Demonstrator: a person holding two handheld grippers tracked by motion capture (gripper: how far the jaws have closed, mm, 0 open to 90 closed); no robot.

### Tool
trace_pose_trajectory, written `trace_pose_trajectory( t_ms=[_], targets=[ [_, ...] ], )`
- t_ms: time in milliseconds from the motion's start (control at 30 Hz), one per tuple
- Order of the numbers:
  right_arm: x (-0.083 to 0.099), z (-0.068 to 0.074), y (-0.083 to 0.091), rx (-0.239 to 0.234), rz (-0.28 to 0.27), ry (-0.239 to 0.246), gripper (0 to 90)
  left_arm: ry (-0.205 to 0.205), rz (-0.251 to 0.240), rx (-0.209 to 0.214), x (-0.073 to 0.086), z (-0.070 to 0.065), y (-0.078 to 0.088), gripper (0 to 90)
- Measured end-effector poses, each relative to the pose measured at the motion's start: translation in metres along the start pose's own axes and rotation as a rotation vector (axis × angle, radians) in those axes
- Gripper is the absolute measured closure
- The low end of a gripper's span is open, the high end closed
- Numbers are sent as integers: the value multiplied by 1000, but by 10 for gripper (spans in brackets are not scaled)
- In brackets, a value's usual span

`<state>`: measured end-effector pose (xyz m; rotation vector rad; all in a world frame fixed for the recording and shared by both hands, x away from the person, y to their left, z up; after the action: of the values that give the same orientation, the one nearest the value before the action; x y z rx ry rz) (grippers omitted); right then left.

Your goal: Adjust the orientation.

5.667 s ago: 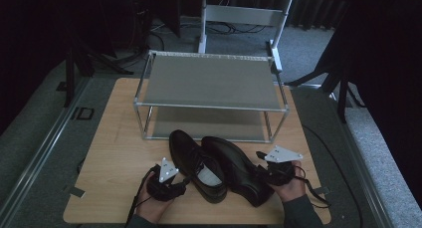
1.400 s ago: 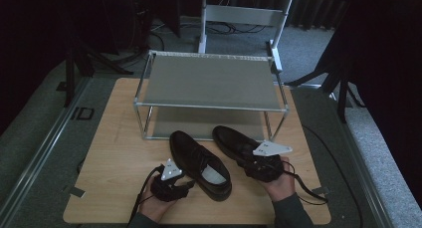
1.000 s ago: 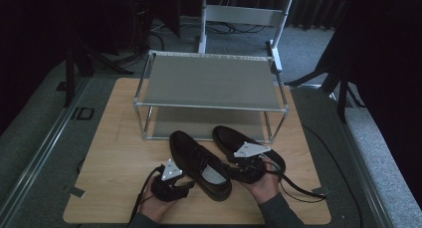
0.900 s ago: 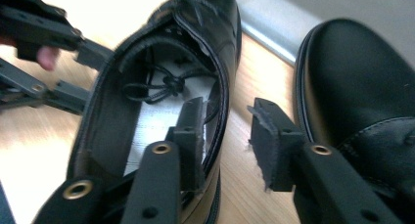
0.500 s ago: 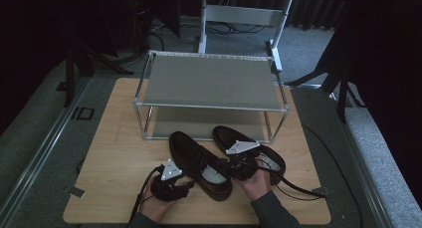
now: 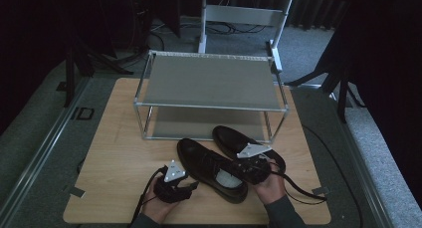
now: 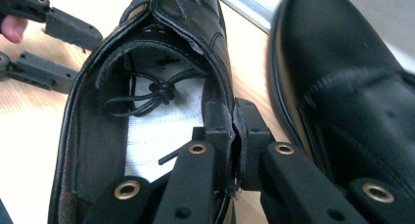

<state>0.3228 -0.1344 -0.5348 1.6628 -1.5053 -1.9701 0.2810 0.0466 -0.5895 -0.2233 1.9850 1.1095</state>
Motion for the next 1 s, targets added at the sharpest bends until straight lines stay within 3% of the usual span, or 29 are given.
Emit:
trace_pose_trajectory(
  t_ms=[100,233,367,1000],
  targets=[
    [5,-2,4,6,3,-11,861,-11,7,9,-1,-4,-3,502],
    [15,-11,12,11,13,-8,861,-48,15,48,-6,-24,-15,507],
    [20,-15,18,17,18,-5,861,-62,18,73,-8,-34,-19,508],
    [56,-26,43,27,39,-22,861,-102,32,125,-18,-56,-33,509]
  ],
)
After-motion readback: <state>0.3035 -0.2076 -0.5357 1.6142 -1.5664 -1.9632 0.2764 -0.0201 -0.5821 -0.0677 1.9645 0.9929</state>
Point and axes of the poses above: each handheld gripper's, and its own axes: y roughly backward along the jaws, x roughly out of its underside, z roughly to its left, the point moved 8 cm from there along -y, roughly forward along the jaws, and after that the axes turned 9 degrees about y, right-handed, at the moved point
